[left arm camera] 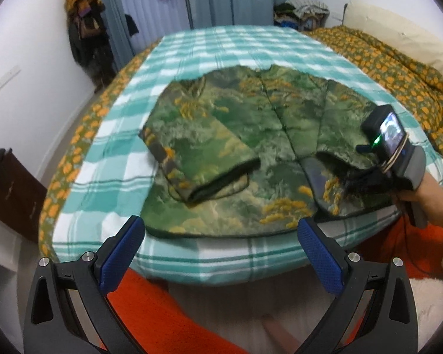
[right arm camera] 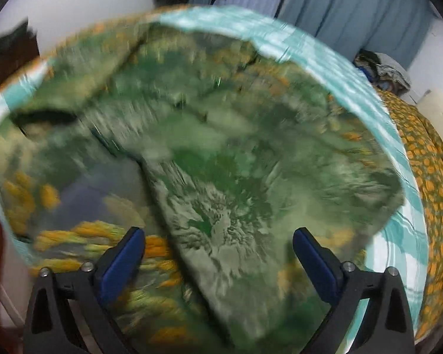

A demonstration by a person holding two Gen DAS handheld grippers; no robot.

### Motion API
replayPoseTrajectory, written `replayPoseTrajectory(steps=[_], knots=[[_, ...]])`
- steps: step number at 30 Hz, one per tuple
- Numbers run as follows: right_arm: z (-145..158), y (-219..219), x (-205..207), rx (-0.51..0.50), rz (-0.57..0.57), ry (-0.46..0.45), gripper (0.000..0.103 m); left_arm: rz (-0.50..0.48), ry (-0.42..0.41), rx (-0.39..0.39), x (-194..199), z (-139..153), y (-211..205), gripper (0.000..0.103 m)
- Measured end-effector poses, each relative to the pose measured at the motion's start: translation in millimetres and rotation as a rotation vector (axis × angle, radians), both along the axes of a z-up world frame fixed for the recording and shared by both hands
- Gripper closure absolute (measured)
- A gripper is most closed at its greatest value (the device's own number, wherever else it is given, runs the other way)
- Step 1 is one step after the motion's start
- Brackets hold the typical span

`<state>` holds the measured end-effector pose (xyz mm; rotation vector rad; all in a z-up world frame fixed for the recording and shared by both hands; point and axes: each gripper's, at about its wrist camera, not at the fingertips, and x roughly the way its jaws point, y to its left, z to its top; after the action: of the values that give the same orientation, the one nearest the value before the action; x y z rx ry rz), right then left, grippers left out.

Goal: Fold large clothes

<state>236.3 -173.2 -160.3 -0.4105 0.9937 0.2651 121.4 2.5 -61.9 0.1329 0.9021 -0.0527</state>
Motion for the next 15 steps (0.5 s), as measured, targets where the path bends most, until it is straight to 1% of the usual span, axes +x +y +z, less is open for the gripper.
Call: replayPoseTrajectory(steps=[1,2,3,4,6,7,10,13,15], knots=[[2.7,-8.6,0.2,0.052,-0.022,0.005,0.046,0.000,0.004,-0.002,2.0,-3.6,1.7,0.000],[10.2,-18.9,-0.7,0.116,-0.049,0.007,0.064,0.000,0.007,0.000,4.0,-6.4,3.7,0.000],[18.9,-28.0,-1.5,0.173,-0.071,0.005,0.087,0.000,0.011,0.003,6.2,-9.4,4.7,0.000],[34.6,-39.8,-6.2,0.209,-0.101,-0.023,0.091,-0.001,0.019,0.004,9.9,-13.2,5.8,0.000],[60.5,-54.8,-15.0,0.237,-0.124,-0.090,0.093,-0.009,0.036,-0.005,18.0,-20.2,6.4,0.000],[80.5,-69.6,-21.9,0.257,-0.150,-0.135,0.093,-0.014,0.040,-0.009,21.0,-22.2,6.3,0.000],[121.8,-107.0,-32.9,0.276,-0.219,-0.229,0.094,-0.043,0.034,-0.006,30.7,-25.4,2.1,0.000],[152.5,-149.1,-33.8,0.239,-0.299,-0.316,0.094,-0.073,0.002,0.019,39.1,-24.2,-1.8,0.000],[162.1,-173.5,-30.3,0.200,-0.355,-0.352,0.094,-0.088,-0.017,0.040,44.6,-23.6,-3.3,0.000]])
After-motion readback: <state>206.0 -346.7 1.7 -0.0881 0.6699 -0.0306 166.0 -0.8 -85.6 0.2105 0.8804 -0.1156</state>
